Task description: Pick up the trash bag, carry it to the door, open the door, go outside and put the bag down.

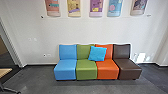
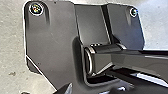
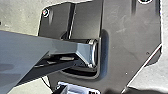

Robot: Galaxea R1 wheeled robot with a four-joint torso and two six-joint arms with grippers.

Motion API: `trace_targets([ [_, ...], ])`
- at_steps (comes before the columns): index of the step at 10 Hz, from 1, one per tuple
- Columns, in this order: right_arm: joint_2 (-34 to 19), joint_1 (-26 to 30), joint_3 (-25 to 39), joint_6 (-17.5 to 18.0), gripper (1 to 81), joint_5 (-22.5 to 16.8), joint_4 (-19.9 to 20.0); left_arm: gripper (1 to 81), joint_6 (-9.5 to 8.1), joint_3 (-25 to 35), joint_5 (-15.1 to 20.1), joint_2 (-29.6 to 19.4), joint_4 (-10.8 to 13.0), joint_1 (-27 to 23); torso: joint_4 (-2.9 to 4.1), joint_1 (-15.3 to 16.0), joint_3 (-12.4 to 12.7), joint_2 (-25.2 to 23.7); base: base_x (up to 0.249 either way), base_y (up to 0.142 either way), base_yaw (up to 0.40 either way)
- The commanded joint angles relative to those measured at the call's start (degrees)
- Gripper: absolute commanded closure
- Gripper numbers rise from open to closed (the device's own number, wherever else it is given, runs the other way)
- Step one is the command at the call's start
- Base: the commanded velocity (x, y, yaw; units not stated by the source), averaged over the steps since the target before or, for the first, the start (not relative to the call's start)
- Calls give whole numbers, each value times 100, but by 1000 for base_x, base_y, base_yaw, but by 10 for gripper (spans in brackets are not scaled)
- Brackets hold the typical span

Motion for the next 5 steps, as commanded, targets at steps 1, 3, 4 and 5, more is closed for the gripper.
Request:
trace_targets([
  [1, 35, 153, 48, -46, 10, -299, -45, 10, 28, 14, 358, -8, -18, -213, 0, 0, 0, 0, 116, 0, 0],
  [3, 35, 153, 48, -46, 10, -299, -45, 10, 28, 14, 358, -8, -18, -213, 0, 0, 0, 0, 112, 0, 0],
  [4, 26, 153, 48, -46, 10, -299, -36, 10, 28, 14, 358, -8, -18, -205, 0, 0, 0, 0, 98, 0, 0],
  [5, 17, 153, 48, -46, 10, -299, -45, 10, 28, 14, 358, -8, -18, -204, 0, 2, 0, 0, 86, 0, 0],
])
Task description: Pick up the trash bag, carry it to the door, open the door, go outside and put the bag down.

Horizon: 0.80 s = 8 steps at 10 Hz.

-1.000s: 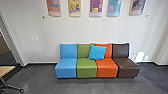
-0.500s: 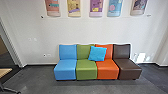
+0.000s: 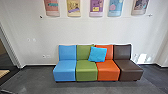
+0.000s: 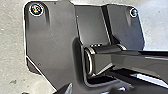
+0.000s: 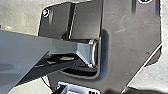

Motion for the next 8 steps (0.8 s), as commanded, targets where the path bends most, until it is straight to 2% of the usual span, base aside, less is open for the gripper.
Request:
trace_targets([
  [1, -18, 144, 74, -55, 10, -299, -36, 10, 36, 23, 363, -8, -18, -185, 0, 0, 0, 0, 0, 0, 0],
  [4, -114, 153, 249, -46, 10, -308, -28, 10, 36, 40, 354, -8, -18, -167, 0, 5, -2, 2, 0, 0, 0],
  [6, -483, 171, 872, -37, 10, -378, -19, 10, 10, 101, 346, -148, -79, -167, 0, 0, -2, 2, 0, 0, 0],
  [8, -1002, 188, 1689, -3, 10, -387, -10, 10, 1, 566, 346, -508, -88, -193, 0, 0, -2, 2, 0, 0, 0],
])
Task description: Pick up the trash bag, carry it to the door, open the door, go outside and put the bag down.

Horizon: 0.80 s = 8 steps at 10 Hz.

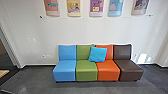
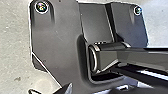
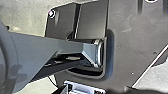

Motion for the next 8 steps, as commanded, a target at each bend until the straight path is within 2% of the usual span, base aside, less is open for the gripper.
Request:
trace_targets([
  [1, -743, 201, 1191, 7, 10, -368, -5, 10, 1, 687, 358, -479, -75, -246, 0, 0, 0, 0, 0, 0, 0],
  [3, -963, 271, 1500, 24, 10, -482, -13, 10, -8, 1136, 358, -849, -84, -255, 0, 0, 0, 0, 0, 0, 0],
  [6, -1367, 429, 2122, 42, 10, -622, 30, 10, -8, 1452, 367, -1104, -171, -325, 0, 0, 0, 0, 0, 0, 0],
  [7, -1595, 491, 2448, 103, 10, -658, 30, 10, -8, 1689, 367, -1261, -171, -325, 0, 369, 0, -573, 0, 0, 0],
  [8, -1823, 570, 2703, 217, 10, -666, 22, 10, -8, 1866, 367, -1402, -180, -343, 0, 380, 0, -595, 0, 0, 0],
])
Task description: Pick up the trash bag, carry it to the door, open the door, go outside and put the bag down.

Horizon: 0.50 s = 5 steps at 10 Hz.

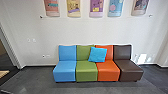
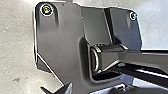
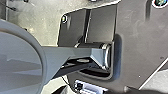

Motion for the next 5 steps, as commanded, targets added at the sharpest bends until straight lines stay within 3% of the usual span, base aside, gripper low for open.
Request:
trace_targets([
  [1, -751, 463, 884, 272, 10, -413, 25, 10, -5, 418, 350, -400, -151, -328, 0, 363, 0, -562, 0, 0, 0],
  [3, -1199, 578, 1411, 457, 10, -448, 17, 10, 3, 427, 367, -496, -345, -398, 0, 590, 0, -927, 0, 0, 0],
  [4, -1393, 631, 1675, 475, 10, -448, 25, 10, -5, 488, 385, -532, -362, -415, 0, 717, -536, -1128, 0, 0, 0],
  [5, -1543, 683, 1826, 501, 10, -448, 25, 10, -6, 506, 385, -549, -371, -433, 0, 822, -556, -1298, 0, 0, 0],
])
